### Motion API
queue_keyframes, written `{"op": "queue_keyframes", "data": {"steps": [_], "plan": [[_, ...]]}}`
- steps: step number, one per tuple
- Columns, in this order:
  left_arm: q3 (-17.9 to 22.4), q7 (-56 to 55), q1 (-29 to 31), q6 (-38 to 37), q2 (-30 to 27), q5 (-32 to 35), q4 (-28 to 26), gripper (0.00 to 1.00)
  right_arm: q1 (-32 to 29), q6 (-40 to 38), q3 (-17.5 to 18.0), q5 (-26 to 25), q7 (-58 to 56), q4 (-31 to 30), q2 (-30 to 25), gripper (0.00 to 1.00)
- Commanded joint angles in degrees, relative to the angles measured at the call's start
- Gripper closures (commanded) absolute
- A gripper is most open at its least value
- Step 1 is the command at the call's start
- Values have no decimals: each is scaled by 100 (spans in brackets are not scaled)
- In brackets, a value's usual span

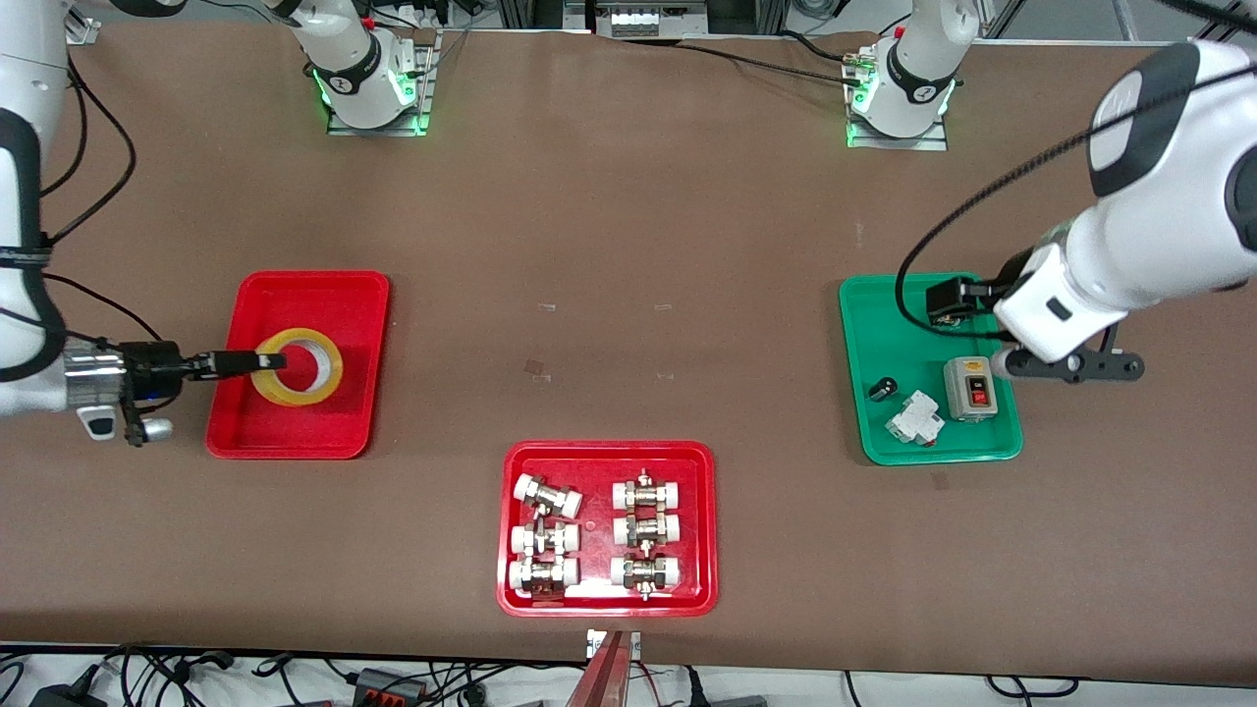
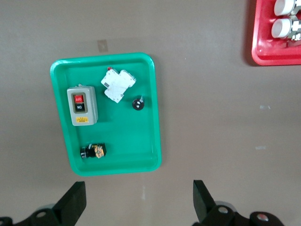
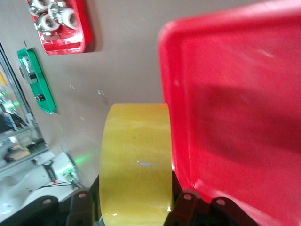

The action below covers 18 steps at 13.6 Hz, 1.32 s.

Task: Left arm passes tape to right arm into tray
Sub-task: 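Open the left gripper and withdraw it while the right gripper carries the tape, then lower the tape roll into the empty red tray with the right gripper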

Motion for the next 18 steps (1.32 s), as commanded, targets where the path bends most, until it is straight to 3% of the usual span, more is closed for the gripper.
{"op": "queue_keyframes", "data": {"steps": [1, 2, 6, 7, 10, 12, 13, 14, 15, 16, 18], "plan": [[-29, 59, 84, 1215, -1196, 113, -2103, 0, -172, -61, 143, 58, 210, -393, -23, 74], [-11, 85, 93, 1008, -1163, 113, -1958, 0, -216, -35, 134, 59, 140, -394, 73, 74], [59, 155, 400, 172, -540, 541, -317, 0, -287, 123, 134, -90, -307, -385, 294, 74], [42, 234, 427, -282, -504, 483, -113, 0, -287, 132, 134, -169, -474, -376, 329, 73], [-64, 261, 375, -505, -573, 316, 179, 0, -418, 114, 134, -170, -642, -394, 522, 73], [15, 191, 445, -533, -609, -314, 144, 0, -463, 123, 134, -178, -914, -403, 584, 73], [-28, 190, 427, -419, -583, -283, 170, 0, -480, 123, 134, -179, -959, -403, 593, 71], [-64, 190, 384, -357, -591, -178, 110, 0, -489, 89, 134, -179, -977, -411, 628, 55], [-73, 190, 392, -339, -591, -177, 57, 0, -481, 88, 134, -179, -977, -446, 645, 9], [-81, 208, 401, -339, -600, -177, 48, 0, -481, 80, 134, -187, -985, -481, 663, 0], [-73, 269, 471, -313, -661, -177, -92, 0, -385, 140, 134, -318, -986, -526, 663, 0]]}}
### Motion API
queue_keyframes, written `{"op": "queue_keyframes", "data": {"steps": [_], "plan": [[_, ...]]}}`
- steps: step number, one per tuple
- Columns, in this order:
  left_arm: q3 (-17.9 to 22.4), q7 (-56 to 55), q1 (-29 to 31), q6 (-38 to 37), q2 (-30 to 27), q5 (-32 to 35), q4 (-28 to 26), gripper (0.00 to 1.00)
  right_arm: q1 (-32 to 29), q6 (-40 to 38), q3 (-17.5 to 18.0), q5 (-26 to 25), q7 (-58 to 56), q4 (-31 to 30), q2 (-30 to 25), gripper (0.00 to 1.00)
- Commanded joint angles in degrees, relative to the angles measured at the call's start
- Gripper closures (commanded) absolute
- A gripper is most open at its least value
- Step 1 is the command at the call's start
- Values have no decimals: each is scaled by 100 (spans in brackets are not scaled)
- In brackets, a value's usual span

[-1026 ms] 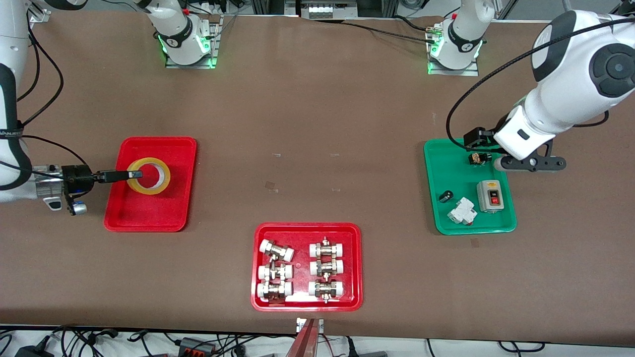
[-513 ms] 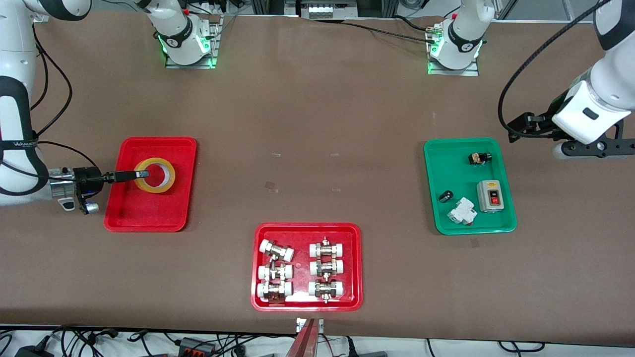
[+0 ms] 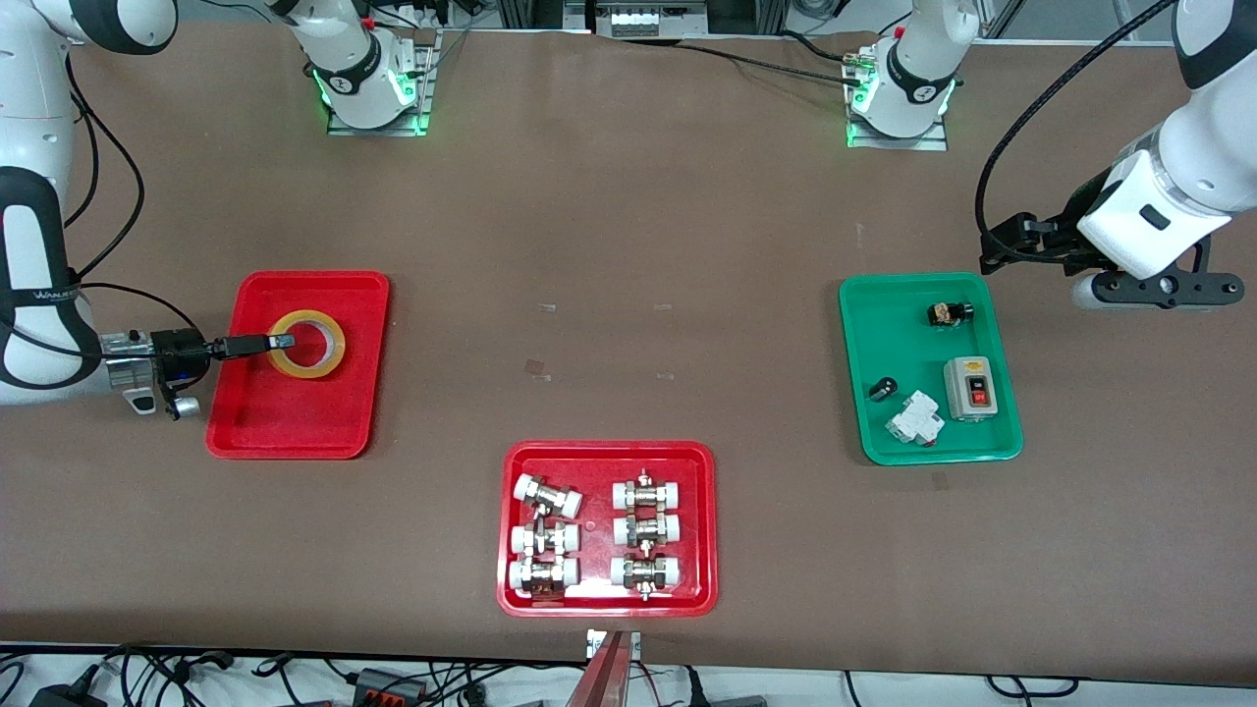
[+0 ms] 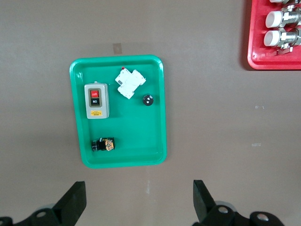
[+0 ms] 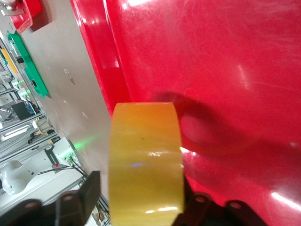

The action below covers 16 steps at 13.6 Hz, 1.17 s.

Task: Left arm passes tape to right arm into tray
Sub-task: 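Lower the tape roll into the empty red tray with the right gripper, then open the right gripper and lift it away from the tape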

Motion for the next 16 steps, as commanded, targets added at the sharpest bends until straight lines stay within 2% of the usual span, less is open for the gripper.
{"op": "queue_keyframes", "data": {"steps": [1, 9, 14, 16], "plan": [[-20, 92, 119, 92, -39, -33, -88, 0, 98, 79, 87, -392, -90, -92, -57, 0], [-3, 162, 154, 233, -30, 20, -79, 0, 836, 677, 87, -1720, -37, -57, -487, 0], [6, 162, 172, 242, -30, 20, -79, 0, 837, 678, 87, -2573, -2, -48, -1092, 0], [6, 162, 172, 250, -30, 20, -79, 0, 837, 660, 78, -2635, 242, 13, -1356, 0]]}}
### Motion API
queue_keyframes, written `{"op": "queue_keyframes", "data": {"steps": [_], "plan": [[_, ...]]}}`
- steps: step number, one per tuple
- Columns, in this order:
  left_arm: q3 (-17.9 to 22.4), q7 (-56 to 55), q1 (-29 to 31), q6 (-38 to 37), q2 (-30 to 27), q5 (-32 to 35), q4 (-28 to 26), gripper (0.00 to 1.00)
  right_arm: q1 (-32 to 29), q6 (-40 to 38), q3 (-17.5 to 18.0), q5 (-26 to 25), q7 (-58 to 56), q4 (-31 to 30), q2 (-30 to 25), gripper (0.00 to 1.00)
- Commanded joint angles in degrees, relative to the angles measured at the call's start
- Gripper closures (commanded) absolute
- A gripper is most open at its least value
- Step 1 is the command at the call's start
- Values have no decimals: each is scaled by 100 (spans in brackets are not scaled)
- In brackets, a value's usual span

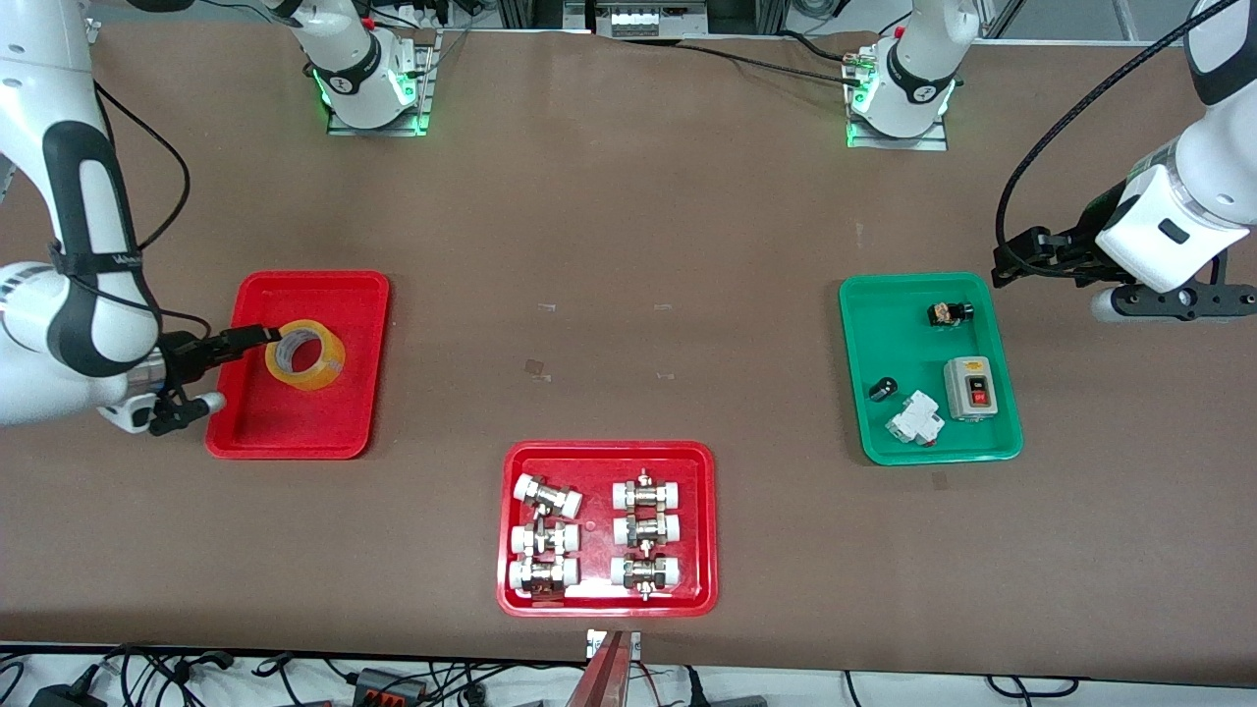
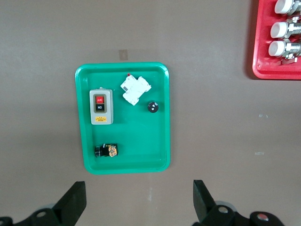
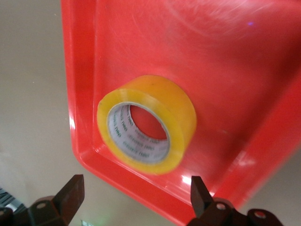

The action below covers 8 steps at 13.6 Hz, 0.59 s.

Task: Left arm passes tape to right arm into tray
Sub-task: 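Open the right gripper and lift it away from the tape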

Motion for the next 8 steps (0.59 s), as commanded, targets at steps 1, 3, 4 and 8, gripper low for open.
{"op": "queue_keyframes", "data": {"steps": [1, 3, 4, 8], "plan": [[-18, 124, 45, 51, -50, 16, -29, 0, -8, -33, 33, -242, 450, 78, -454, 0], [-18, 124, 45, 43, -50, 16, -38, 0, 141, -42, 50, -435, 1143, 385, -699, 0], [-10, 133, 45, 43, -50, 16, -38, 0, 272, -51, 50, -558, 1529, 500, -840, 0], [-18, 142, 36, 51, -24, 25, -29, 0, 800, -944, 86, -999, 2882, 992, -1376, 0]]}}
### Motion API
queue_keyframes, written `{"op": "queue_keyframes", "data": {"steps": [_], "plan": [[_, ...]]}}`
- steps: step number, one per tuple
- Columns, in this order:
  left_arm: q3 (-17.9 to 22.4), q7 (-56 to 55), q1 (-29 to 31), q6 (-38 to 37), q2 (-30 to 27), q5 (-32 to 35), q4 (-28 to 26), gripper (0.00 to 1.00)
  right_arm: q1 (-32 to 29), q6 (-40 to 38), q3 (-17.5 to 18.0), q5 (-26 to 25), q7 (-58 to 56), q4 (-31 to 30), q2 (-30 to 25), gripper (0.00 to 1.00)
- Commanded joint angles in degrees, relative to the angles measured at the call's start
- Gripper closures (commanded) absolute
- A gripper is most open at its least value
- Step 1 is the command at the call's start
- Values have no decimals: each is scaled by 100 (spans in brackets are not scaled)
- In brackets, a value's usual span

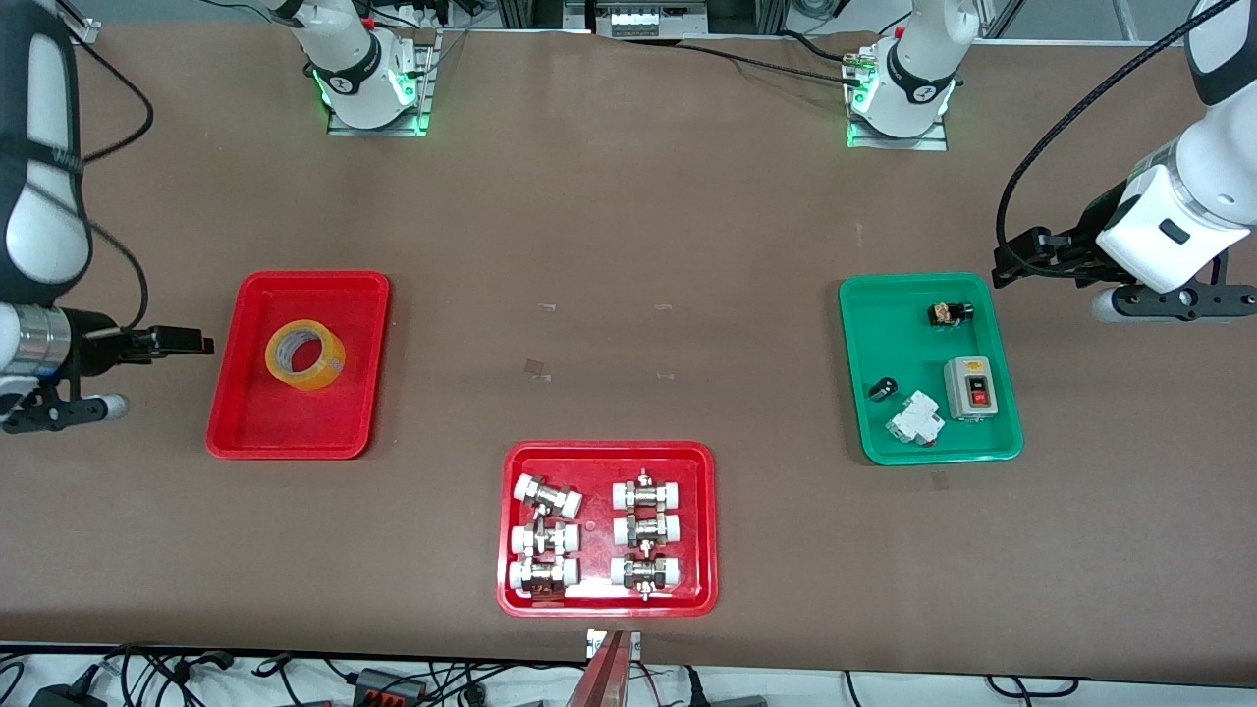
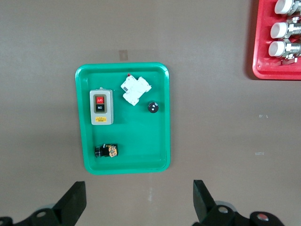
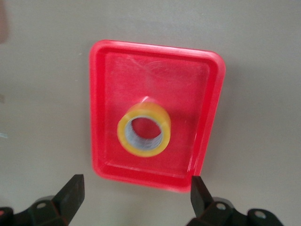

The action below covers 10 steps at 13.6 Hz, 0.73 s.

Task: Left arm passes tape to right arm into tray
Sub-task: 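Open the right gripper and lift it away from the tape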

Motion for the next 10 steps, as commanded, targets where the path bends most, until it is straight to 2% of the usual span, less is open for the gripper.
{"op": "queue_keyframes", "data": {"steps": [1, 5, 10], "plan": [[-48, 127, 27, 91, -25, 94, -29, 0, 339, -747, 3, -184, 973, 376, -236, 0], [-92, 127, -34, 126, -34, 350, -46, 0, 349, -882, -15, -185, 1029, 1151, -218, 0], [-145, 118, -34, 126, -34, 341, -47, 0, 393, -48, -24, -483, 1082, 1117, -227, 0]]}}
